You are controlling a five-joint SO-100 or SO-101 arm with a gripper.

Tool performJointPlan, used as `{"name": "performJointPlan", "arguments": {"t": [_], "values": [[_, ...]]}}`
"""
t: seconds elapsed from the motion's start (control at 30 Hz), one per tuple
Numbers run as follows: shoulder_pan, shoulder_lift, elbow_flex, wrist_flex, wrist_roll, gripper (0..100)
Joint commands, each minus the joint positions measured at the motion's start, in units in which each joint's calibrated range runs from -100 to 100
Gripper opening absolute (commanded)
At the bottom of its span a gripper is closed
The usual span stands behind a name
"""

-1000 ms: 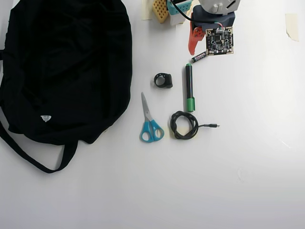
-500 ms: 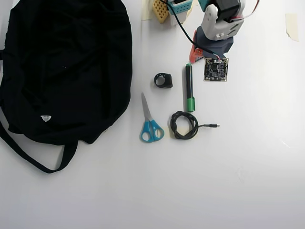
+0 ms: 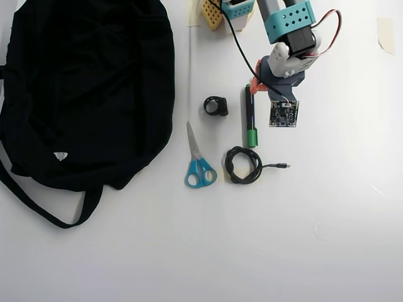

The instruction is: Put the green marker into the black bag

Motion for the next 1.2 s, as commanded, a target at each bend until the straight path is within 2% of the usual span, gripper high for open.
{"name": "performJointPlan", "arguments": {"t": [0.0, 0.43, 0.6, 1.17], "values": [[1.07, 0.46, 0.97, -3.52, 0.21, 16], [5.11, 0.7, 6.36, -8.17, 0.69, 16], [5.19, 0.7, 8.6, -11.28, 0.69, 21], [4.89, 0.79, 12.38, -11.36, 0.42, 22]]}}
